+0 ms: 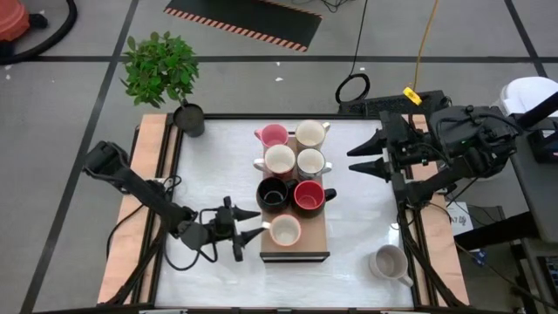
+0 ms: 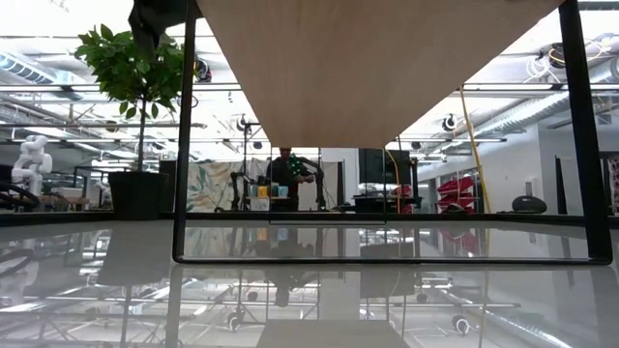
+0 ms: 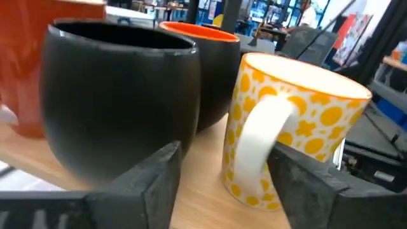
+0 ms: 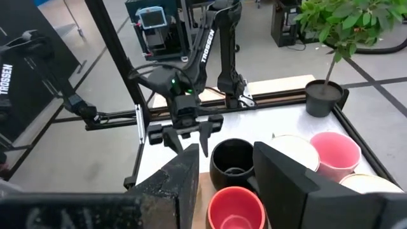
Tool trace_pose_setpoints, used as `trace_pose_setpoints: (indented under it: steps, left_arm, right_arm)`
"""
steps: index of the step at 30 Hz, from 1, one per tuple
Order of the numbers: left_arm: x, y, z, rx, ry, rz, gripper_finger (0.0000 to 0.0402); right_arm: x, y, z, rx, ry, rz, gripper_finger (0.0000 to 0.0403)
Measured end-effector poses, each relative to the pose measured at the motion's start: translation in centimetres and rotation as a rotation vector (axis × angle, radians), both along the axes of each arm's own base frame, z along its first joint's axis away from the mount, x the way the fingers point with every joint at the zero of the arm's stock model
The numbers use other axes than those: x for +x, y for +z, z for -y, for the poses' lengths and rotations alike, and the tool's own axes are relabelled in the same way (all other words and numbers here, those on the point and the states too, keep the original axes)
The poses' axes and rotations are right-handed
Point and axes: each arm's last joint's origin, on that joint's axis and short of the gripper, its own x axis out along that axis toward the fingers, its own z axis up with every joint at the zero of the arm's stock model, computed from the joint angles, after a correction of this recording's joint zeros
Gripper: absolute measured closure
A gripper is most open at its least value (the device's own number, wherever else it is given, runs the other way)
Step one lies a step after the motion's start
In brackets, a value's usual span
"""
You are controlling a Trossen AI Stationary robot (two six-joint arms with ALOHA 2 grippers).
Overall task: Place coffee mugs
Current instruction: Put the yellow mug on the shelf
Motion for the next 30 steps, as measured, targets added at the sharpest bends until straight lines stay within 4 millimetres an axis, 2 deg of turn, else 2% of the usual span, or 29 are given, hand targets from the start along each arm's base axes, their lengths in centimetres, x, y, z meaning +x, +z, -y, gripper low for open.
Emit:
trace_pose_setpoints:
  steps: [4,7,10,15,24,30]
  left_arm:
    - [-0.4,0.8,-0.2,0.051,-0.034,-0.009,0.0222]
    - [-0.4,0.6,-0.2,0.064,-0.051,-0.025,0.0267]
    - [-0.3,0.5,-0.4,0.068,-0.048,-0.033,0.029]
    - [0.1,0.4,-1.1,0.065,-0.02,-0.042,0.0295]
    - [0.7,0.4,-1.9,0.054,-0.069,-0.049,0.0295]
    - [1.3,0.1,-2.7,-0.13,-0.001,-0.013,0.0295]
  right_arm:
    - [0.0,0.0,0.0,-0.001,-0.004,0.0,0.0266]
    - [0.0,0.0,0.0,-0.003,-0.008,0.001,0.0266]
    - [0.0,0.0,0.0,-0.003,-0.01,0.001,0.0266]
    - [0.0,0.0,0.0,0.02,-0.02,-0.001,0.0266]
    - [0.0,0.0,0.0,0.021,-0.02,-0.001,0.0266]
    - [0.0,0.0,0.0,0.019,-0.018,-0.001,0.0266]
